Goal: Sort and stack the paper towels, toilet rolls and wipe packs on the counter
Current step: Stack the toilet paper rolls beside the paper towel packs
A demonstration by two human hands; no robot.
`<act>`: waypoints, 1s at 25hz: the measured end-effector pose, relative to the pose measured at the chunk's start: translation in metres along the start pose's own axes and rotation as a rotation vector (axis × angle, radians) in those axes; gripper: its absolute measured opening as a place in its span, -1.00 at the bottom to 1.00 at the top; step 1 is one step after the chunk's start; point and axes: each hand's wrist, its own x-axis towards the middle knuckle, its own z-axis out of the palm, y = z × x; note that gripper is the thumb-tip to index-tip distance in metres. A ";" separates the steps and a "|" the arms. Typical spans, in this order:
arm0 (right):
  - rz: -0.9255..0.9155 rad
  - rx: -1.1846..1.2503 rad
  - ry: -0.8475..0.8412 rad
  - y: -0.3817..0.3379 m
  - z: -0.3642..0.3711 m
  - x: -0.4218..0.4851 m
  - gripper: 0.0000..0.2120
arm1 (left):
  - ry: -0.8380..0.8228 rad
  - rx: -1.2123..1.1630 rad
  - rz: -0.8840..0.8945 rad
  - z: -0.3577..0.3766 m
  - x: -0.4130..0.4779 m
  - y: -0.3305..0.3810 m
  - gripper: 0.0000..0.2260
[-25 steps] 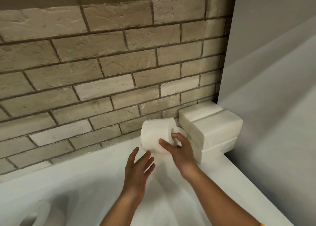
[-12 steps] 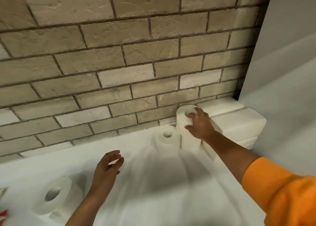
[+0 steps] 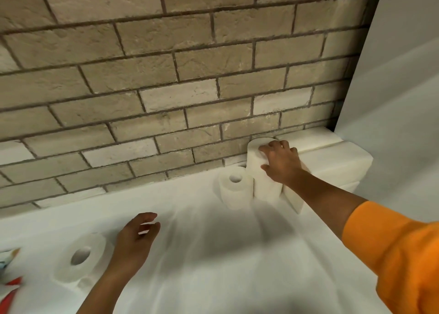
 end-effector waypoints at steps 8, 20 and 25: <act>0.009 0.291 0.110 -0.054 -0.001 -0.066 -0.51 | 0.505 0.697 -0.130 -0.059 -0.006 -0.047 -0.51; 0.019 0.478 -0.198 -0.123 0.036 -0.126 -0.58 | 0.325 0.497 -0.225 -0.076 -0.017 -0.117 -0.40; 0.051 0.451 -0.134 -0.099 0.021 -0.095 -0.57 | 0.214 0.352 -0.031 -0.032 -0.001 -0.061 -0.45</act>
